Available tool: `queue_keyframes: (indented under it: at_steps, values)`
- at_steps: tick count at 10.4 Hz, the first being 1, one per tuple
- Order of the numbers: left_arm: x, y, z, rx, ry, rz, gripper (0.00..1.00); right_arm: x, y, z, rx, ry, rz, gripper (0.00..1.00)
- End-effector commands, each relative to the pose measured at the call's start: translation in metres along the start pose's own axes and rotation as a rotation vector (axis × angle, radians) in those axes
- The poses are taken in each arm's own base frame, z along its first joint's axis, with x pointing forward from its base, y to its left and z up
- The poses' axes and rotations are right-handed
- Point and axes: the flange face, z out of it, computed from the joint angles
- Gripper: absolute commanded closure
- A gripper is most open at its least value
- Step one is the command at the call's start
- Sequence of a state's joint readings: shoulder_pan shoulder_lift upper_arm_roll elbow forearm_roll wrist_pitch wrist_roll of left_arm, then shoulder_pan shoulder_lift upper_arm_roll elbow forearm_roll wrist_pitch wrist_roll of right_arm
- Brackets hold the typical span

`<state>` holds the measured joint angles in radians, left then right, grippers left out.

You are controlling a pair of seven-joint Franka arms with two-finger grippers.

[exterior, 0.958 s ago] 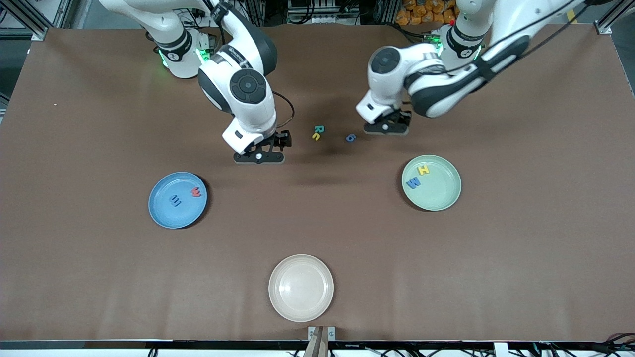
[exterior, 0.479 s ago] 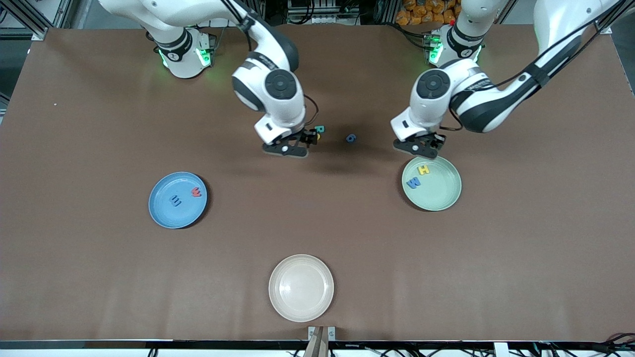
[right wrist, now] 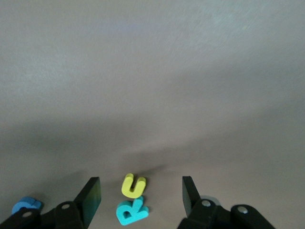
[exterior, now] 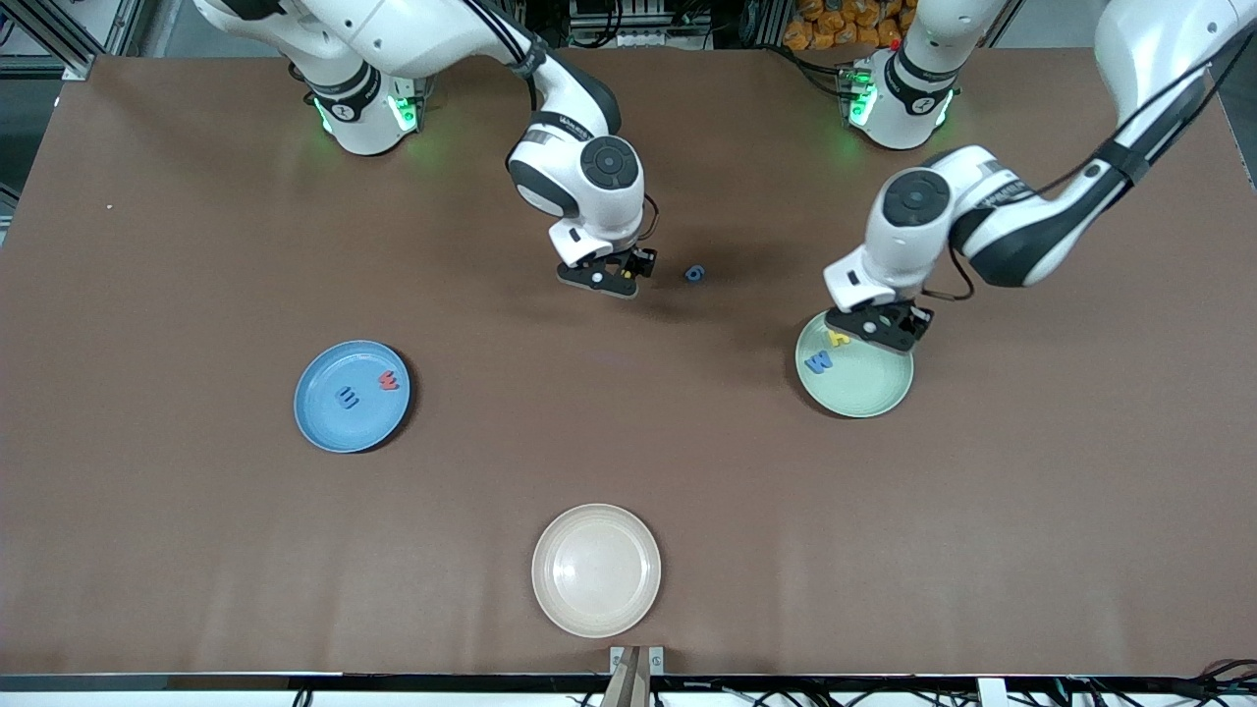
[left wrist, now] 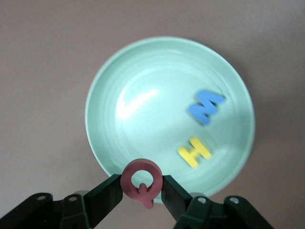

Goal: Sort upper and lower case letters into plates
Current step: 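Release the Q on the green plate while the right gripper grasps yellow u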

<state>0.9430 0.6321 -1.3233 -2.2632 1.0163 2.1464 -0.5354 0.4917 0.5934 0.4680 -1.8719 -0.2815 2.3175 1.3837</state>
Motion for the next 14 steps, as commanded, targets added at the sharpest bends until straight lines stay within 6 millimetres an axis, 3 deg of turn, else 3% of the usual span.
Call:
queue_keyframes:
  at_steps: [1, 5, 8, 9, 10, 12, 14]
  values:
    - [0.013, -0.004, 0.009, -0.038, 0.067, 0.013, 1.0, -0.008, -0.008, 0.019, 0.008, 0.035, 0.027, 0.24]
    - [0.019, 0.008, 0.034, -0.087, 0.117, 0.012, 1.0, -0.015, -0.008, 0.035, -0.005, 0.039, 0.028, 0.28]
    - [0.015, -0.001, 0.045, -0.068, 0.108, 0.017, 1.0, -0.022, -0.011, 0.037, 0.001, 0.04, 0.02, 0.34]
    - [0.013, -0.003, 0.051, -0.072, 0.099, 0.01, 0.96, -0.022, -0.012, 0.038, 0.005, 0.038, 0.02, 0.35]
    - [0.014, -0.003, 0.052, -0.088, 0.109, 0.006, 0.81, -0.022, -0.012, 0.038, 0.007, 0.038, 0.02, 0.37]
    - [0.012, -0.005, 0.056, -0.095, 0.109, 0.003, 0.8, -0.022, -0.012, 0.039, 0.009, 0.038, 0.019, 0.4]
    - [0.009, -0.003, 0.059, -0.097, 0.101, -0.011, 0.76, -0.022, -0.013, 0.038, 0.012, 0.047, 0.01, 0.53]
